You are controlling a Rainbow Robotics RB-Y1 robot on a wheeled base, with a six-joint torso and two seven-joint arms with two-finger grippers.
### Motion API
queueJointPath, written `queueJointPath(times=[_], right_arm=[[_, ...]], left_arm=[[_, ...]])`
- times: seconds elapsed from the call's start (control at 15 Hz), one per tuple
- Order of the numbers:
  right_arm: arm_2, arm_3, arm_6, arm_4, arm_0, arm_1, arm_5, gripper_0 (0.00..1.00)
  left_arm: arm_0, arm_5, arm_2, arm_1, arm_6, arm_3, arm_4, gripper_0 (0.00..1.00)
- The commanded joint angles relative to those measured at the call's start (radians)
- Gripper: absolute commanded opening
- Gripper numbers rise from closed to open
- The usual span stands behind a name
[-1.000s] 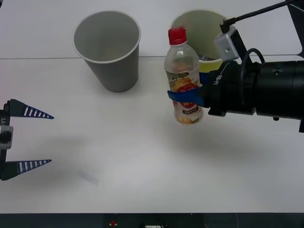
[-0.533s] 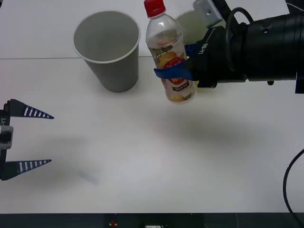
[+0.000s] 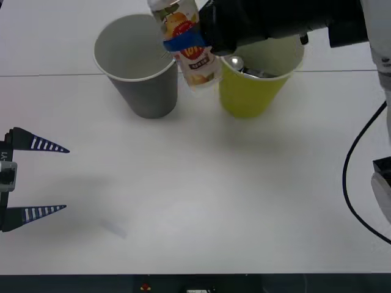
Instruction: Put the can into the green bin and the plastic bottle into the gray bin
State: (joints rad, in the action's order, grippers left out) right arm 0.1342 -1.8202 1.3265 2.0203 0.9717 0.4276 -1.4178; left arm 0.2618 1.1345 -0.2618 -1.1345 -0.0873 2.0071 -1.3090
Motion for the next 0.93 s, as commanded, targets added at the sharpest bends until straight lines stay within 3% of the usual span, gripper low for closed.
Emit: queueJointPath(times=[0.07,0.33,0.67,0.93], right_arm=[[0.022,0.131,-0.001,0.081,0.111,-0.061,0.002,0.0],[0.041,0.312,-0.001,0.167,0.228,-0.141,0.028,0.0],[0.101,0.526,-0.013,0.271,0.309,-0.225,0.197,0.0],[0.116,0.705,-0.061,0.282,0.378,-0.268,0.287,0.0]], left_arm=[[0.0,0.0,0.0,0.0,0.0,0.0,0.0,1.0],[0.0,0.0,0.0,0.0,0.0,0.0,0.0,1.0],[0.0,0.0,0.0,0.0,0.0,0.0,0.0,1.0],[0.0,0.0,0.0,0.0,0.0,0.0,0.0,1.0]])
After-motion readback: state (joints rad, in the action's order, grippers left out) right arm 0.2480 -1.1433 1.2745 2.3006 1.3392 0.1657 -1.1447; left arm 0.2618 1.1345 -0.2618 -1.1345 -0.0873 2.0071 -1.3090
